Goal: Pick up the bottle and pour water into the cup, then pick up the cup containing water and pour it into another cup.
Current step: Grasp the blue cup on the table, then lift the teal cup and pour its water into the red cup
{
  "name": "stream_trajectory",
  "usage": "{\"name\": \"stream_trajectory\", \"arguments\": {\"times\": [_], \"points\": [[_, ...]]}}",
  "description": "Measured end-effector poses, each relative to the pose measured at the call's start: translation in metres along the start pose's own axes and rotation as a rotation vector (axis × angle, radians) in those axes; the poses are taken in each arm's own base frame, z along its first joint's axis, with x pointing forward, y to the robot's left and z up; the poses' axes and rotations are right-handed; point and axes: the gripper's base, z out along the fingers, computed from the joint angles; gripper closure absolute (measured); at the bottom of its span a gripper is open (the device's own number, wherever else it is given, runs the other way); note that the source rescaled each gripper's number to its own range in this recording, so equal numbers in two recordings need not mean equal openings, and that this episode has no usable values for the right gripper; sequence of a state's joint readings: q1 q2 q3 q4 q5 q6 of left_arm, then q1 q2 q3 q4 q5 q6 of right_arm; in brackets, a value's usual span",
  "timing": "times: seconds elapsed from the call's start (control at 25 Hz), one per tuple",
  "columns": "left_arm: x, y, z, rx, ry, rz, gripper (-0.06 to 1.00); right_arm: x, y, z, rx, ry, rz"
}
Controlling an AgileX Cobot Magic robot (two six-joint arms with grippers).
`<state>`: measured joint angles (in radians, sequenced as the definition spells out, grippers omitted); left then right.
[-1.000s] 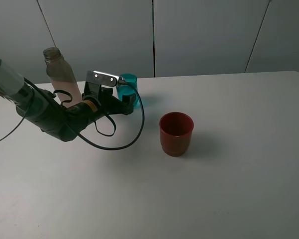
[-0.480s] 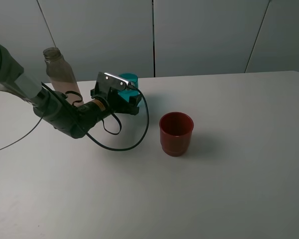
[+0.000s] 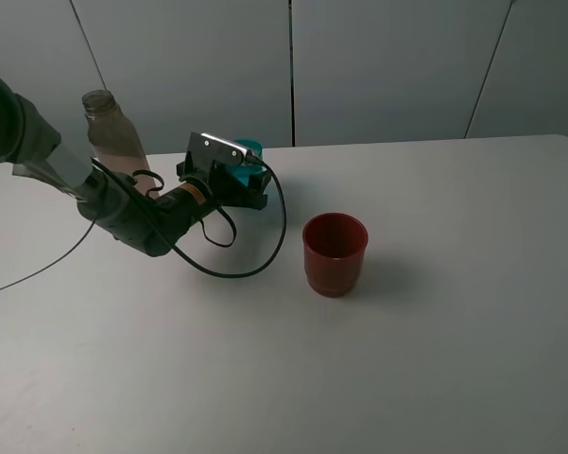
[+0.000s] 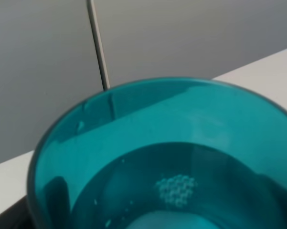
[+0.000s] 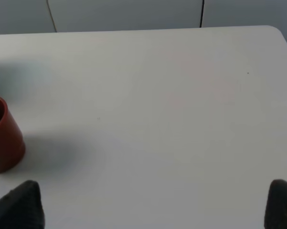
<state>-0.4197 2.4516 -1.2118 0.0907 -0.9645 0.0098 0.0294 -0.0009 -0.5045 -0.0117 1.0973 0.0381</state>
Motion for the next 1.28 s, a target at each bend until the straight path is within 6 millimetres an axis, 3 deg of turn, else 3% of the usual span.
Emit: {"name": "stream_trajectory", "arguments": {"times": [0.56, 0.6, 0.64, 0.68, 0.72, 1.28], "points": [[0.0017, -0.0009, 0.0059, 0.014, -0.005, 0.001, -0.04, 0.0000, 0.0000, 0.0000, 0.000, 0.000, 0.000], [0.0017, -0.0009, 0.0059, 0.014, -0.005, 0.001, 0.04, 0.0000, 0.0000, 0.0000, 0.000, 0.000, 0.000], [0.0012, -0.0009, 0.0063, 0.014, -0.007, 0.001, 0.23, 0.0000, 0.0000, 0.0000, 0.000, 0.000, 0.000], [0.0012, -0.0011, 0.0063, 0.016, -0.007, 0.003, 0.65, 0.0000, 0.0000, 0.0000, 0.000, 0.000, 0.000], [0.0012, -0.0010, 0.0063, 0.015, -0.007, 0.002, 0.80, 0.0000, 0.0000, 0.0000, 0.000, 0.000, 0.000], [0.0009, -0.0033, 0.0062, 0.040, -0.001, -0.004, 0.80, 0.0000, 0.0000, 0.0000, 0.000, 0.000, 0.000]]}}
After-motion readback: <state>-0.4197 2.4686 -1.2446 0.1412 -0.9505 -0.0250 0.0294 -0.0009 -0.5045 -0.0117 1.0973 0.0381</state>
